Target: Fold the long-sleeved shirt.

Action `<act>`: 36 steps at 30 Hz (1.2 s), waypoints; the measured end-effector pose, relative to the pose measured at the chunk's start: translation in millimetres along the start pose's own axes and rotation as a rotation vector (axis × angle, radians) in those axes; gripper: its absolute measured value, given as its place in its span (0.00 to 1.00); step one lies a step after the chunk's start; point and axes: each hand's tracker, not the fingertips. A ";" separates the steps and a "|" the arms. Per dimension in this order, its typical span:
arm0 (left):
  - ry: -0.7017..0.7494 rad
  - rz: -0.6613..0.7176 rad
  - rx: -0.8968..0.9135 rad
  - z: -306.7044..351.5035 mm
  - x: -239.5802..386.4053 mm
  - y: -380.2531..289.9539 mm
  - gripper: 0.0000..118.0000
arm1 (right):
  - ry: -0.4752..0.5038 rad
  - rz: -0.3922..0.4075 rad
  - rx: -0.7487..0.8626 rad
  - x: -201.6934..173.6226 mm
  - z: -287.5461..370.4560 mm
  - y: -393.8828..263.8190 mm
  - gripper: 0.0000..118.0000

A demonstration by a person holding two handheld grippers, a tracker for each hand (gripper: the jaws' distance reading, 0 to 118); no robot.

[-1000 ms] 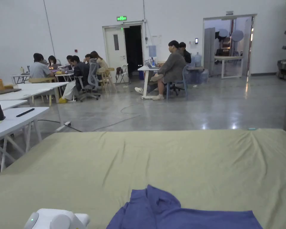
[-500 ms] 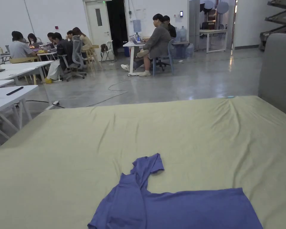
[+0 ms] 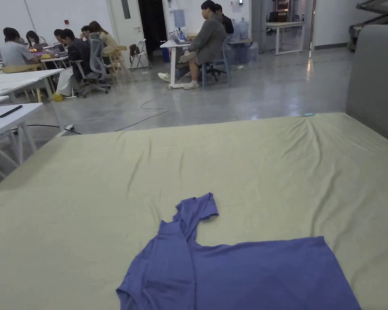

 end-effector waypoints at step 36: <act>0.190 -0.195 0.179 -191.9 210.6 508.8 0.73 | 0.097 -0.083 0.409 -83.3 16.9 69.4 0.00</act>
